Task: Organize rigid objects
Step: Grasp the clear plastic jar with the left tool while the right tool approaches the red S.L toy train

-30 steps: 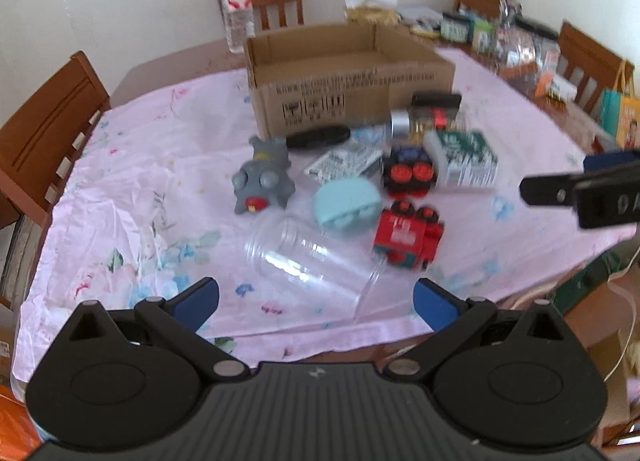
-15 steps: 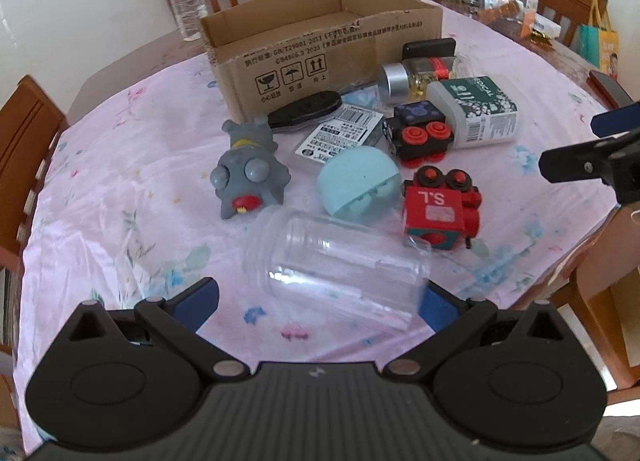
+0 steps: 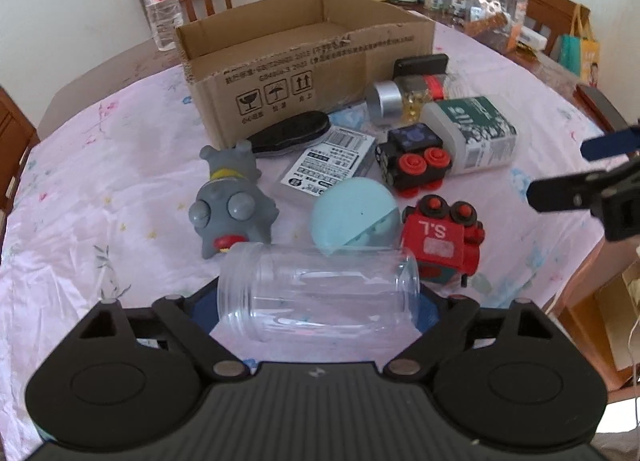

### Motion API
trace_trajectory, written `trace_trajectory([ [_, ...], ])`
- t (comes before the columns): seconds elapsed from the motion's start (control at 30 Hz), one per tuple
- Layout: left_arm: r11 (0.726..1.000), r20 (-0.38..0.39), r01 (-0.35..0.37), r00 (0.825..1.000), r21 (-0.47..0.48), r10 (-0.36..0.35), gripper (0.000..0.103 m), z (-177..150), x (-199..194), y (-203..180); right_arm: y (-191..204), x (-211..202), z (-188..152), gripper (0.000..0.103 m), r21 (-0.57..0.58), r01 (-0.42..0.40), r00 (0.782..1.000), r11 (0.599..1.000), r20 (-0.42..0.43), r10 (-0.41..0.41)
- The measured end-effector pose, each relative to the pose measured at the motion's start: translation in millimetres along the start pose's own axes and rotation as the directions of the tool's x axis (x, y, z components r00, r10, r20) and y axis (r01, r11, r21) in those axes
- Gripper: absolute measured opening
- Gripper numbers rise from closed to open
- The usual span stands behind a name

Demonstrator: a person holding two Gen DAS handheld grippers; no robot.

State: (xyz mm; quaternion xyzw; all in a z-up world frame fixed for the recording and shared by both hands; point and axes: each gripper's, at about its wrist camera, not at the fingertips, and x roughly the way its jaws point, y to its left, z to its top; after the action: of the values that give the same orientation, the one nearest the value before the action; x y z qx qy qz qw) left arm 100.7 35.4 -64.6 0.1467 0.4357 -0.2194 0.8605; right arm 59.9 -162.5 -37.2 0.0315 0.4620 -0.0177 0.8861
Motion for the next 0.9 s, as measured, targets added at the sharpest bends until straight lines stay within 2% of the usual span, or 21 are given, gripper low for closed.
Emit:
trace_trajectory([
  [0.17,0.994,-0.016,-0.076,0.997,-0.073,0.075,0.09,-5,-3,16,10,4,2,0.103,-0.015,-0.021,1.0,1.0,-0.006,0.021],
  [0.33,0.973,-0.042,-0.149,0.989,-0.175,0.143,0.09,-18,-9,45,30,10,8,0.103,-0.058,-0.059,0.998,0.997,-0.005,0.059],
  [0.53,0.962,-0.045,-0.167,0.986,-0.215,0.162,0.09,-25,-12,59,66,27,19,0.103,-0.12,-0.084,0.996,0.989,0.008,0.085],
  [0.7,0.961,-0.04,-0.172,0.985,-0.216,0.168,0.09,-24,-12,56,85,45,15,0.103,-0.123,-0.04,0.999,0.992,-0.009,0.039],
  [0.9,0.962,-0.042,-0.163,0.987,-0.219,0.158,0.09,-25,-14,52,69,43,-1,0.103,-0.118,-0.005,0.999,0.993,-0.036,0.0],
])
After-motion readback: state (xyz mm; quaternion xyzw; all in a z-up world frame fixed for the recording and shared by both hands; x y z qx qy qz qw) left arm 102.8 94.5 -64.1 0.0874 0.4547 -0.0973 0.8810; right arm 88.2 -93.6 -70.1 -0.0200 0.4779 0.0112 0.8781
